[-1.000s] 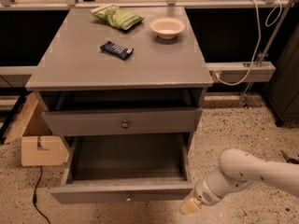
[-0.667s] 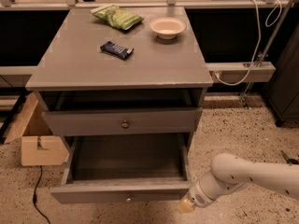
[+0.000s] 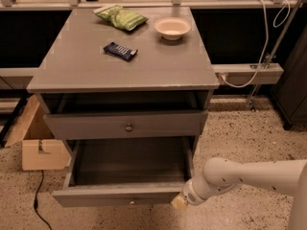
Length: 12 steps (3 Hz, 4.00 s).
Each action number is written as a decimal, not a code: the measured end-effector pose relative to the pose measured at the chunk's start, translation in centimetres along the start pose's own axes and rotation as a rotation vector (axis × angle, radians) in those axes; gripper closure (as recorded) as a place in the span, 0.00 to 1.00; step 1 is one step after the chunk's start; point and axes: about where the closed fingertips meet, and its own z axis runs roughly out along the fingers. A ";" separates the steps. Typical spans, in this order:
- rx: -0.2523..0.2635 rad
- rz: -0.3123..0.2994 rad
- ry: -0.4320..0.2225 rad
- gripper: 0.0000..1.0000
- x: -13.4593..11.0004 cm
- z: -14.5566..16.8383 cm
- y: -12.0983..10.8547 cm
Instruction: Close middle drawer
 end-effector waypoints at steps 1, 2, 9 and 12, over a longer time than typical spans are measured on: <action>0.029 0.020 -0.043 1.00 -1.2 0.4 -1.4; 0.029 0.020 -0.043 1.00 -1.2 0.4 -1.4; 0.139 -0.440 -0.423 1.00 -10.3 0.9 -8.3; 0.148 -0.504 -0.475 1.00 -14.0 1.3 -10.4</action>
Offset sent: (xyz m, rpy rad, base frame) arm 0.0188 0.0020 -0.0042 0.0105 -0.0336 -0.0425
